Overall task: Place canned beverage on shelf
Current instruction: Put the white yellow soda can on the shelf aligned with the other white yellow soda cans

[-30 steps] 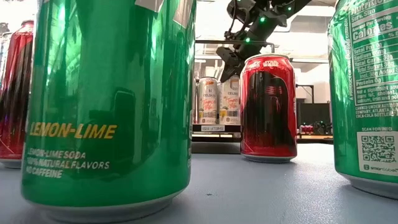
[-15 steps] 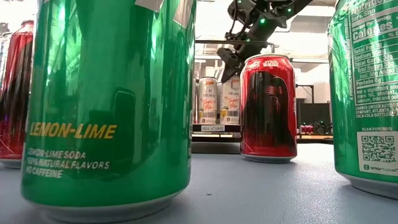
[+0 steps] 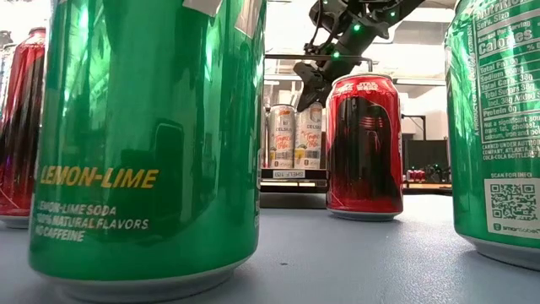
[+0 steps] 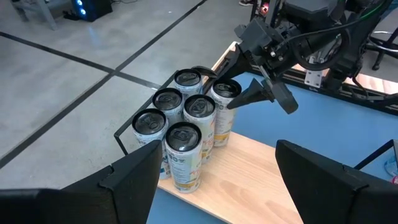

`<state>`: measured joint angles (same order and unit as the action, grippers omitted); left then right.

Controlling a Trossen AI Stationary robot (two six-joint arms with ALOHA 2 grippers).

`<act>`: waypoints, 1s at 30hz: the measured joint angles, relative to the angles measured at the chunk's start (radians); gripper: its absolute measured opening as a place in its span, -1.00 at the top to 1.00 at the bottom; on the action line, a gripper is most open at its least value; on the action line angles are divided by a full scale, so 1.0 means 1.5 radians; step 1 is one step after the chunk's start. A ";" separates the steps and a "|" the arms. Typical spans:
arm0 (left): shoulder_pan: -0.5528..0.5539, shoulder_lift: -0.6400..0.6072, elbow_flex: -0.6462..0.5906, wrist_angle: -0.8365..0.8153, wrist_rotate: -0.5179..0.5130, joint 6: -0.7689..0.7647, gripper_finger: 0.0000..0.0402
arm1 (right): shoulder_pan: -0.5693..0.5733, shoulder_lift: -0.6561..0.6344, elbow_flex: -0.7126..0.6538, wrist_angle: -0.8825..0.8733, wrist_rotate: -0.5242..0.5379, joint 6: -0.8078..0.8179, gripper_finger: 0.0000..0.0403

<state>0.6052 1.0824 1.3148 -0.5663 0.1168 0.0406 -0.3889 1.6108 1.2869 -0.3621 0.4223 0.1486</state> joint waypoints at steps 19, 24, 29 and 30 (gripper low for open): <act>0.000 0.000 0.000 0.000 0.000 -0.001 -0.50 | -0.022 0.000 0.000 -0.003 -0.003 0.000 -0.33; 0.000 0.000 0.000 0.000 0.000 -0.001 -0.50 | -0.022 -0.002 0.002 0.002 -0.003 0.002 -0.46; 0.000 0.000 0.000 0.000 0.000 -0.001 -0.50 | -0.022 -0.002 0.002 0.009 -0.002 0.002 -0.47; 0.000 0.000 0.000 0.000 0.000 -0.001 -0.50 | -0.022 -0.002 0.002 0.014 -0.002 0.001 -0.47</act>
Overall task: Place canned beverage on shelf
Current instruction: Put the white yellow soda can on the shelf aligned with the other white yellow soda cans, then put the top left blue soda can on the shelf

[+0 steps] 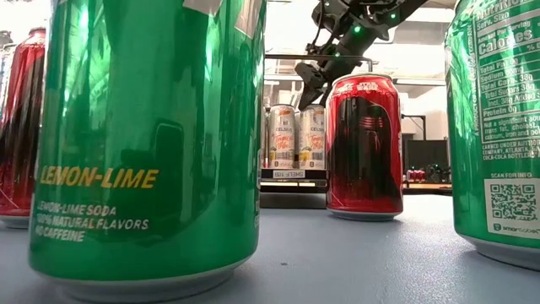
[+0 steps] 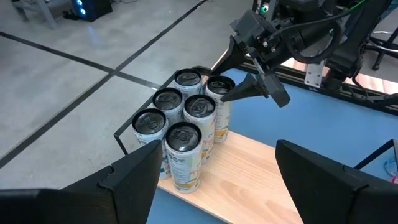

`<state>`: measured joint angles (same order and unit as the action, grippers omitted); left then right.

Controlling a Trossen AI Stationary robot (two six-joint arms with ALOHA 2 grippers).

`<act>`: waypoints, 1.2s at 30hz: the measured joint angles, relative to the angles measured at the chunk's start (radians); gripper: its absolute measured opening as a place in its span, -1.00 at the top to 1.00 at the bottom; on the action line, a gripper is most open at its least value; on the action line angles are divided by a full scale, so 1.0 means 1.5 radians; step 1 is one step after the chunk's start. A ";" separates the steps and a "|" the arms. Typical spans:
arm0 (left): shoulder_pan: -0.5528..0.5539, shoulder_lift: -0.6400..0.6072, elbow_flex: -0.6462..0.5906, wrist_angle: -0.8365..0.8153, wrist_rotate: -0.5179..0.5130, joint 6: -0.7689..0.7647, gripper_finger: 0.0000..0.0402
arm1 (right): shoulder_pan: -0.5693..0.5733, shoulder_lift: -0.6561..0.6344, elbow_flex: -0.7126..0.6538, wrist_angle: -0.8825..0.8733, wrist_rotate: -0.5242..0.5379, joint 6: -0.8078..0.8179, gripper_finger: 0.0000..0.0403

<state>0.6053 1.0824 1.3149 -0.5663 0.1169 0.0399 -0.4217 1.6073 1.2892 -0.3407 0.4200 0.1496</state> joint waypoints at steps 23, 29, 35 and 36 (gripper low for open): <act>-0.039 -0.001 0.000 -0.001 0.175 -0.024 -0.50 | 0.059 -0.057 0.302 -0.296 -0.005 -0.136 -0.47; -0.156 -0.001 0.018 -0.032 0.144 -0.062 -0.50 | 0.102 -0.089 0.458 -0.425 -0.005 -0.180 -0.47; -0.310 -0.001 0.088 -0.151 -0.004 -0.141 -0.50 | 0.135 -0.127 0.542 -0.503 -0.002 -0.181 -0.47; -0.339 -0.001 0.098 -0.169 -0.033 -0.157 -0.50 | 0.140 -0.134 0.544 -0.514 -0.002 -0.180 -0.47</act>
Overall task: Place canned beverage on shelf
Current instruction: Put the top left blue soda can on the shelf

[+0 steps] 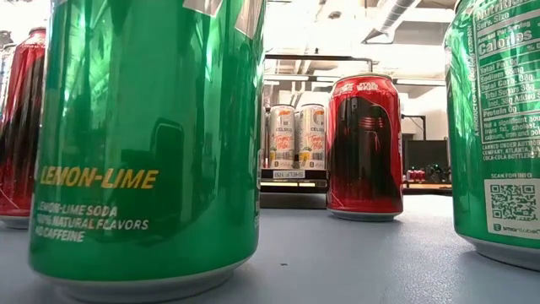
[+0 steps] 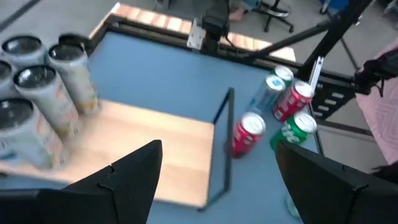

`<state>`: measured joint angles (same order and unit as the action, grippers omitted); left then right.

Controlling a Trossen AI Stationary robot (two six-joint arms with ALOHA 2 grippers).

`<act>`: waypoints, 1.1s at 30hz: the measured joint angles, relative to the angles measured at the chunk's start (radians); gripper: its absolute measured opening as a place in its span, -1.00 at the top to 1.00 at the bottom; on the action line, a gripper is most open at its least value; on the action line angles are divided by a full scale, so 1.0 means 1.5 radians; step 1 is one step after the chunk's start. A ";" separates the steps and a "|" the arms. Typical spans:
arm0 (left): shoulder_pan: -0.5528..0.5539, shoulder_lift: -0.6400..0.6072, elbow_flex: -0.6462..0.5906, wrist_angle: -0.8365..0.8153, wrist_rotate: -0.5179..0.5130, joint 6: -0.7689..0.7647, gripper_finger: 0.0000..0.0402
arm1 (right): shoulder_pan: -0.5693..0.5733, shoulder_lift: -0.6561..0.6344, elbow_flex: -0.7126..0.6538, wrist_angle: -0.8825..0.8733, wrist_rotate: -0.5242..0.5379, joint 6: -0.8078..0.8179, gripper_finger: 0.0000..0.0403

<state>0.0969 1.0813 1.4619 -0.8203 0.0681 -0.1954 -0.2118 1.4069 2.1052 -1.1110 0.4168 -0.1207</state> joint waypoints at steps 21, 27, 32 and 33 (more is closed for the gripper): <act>-0.527 0.043 0.006 -0.296 -0.320 -0.318 -0.50 | 0.180 0.038 0.000 -0.102 0.000 0.233 -0.47; -0.612 0.043 -0.102 -0.251 -0.409 -0.332 -0.50 | 0.227 0.089 0.000 -0.081 0.000 0.238 -0.47; -0.612 0.043 -0.222 -0.111 -0.392 -0.285 -0.50 | 0.262 0.115 0.000 -0.081 0.000 0.240 -0.47; -0.610 0.043 -0.243 -0.083 -0.392 -0.274 -0.50 | 0.268 0.117 0.000 -0.081 0.000 0.240 -0.47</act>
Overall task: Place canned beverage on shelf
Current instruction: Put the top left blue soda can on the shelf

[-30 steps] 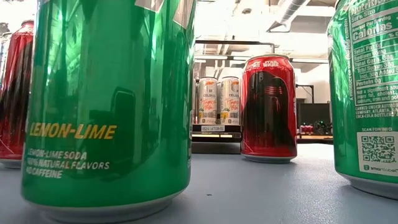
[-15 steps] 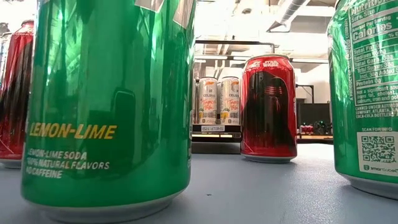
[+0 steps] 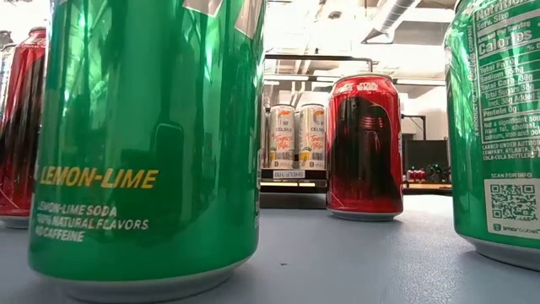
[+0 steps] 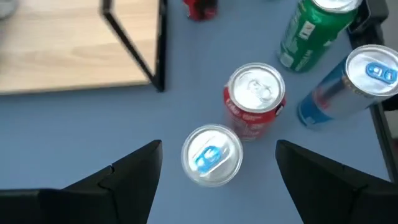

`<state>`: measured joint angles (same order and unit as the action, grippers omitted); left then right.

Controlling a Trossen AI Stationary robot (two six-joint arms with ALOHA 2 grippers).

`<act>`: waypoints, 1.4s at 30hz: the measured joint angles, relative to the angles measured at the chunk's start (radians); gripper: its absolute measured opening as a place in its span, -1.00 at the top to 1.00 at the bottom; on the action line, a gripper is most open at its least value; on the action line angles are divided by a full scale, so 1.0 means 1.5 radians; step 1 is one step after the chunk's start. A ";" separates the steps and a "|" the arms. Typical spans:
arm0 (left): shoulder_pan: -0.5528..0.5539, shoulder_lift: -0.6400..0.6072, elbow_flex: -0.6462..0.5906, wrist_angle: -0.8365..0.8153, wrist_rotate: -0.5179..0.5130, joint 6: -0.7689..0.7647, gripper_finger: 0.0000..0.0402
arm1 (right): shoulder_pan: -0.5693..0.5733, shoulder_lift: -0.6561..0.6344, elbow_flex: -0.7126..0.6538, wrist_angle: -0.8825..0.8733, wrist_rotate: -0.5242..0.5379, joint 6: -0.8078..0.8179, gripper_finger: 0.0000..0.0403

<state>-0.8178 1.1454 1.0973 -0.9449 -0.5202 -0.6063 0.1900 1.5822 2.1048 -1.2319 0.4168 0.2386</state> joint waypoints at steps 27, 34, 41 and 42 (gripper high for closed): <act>0.107 0.000 -0.137 0.222 0.090 0.118 -0.50 | 0.023 0.019 0.000 -0.009 0.003 0.017 -0.47; 0.107 0.000 -0.187 0.289 0.082 0.076 -0.50 | 0.026 0.019 0.000 -0.013 0.003 0.017 -0.47; 0.104 0.000 -0.189 0.222 0.083 0.036 -0.50 | 0.026 0.019 0.000 -0.013 0.002 0.017 -0.47; 0.101 0.000 -0.189 0.218 0.082 0.028 -0.50 | 0.026 0.019 0.000 -0.014 0.002 0.017 -0.47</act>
<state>-0.6655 1.1451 0.8135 -0.6175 -0.3978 -0.5642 0.2295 1.6112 2.1048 -1.2525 0.4198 0.2642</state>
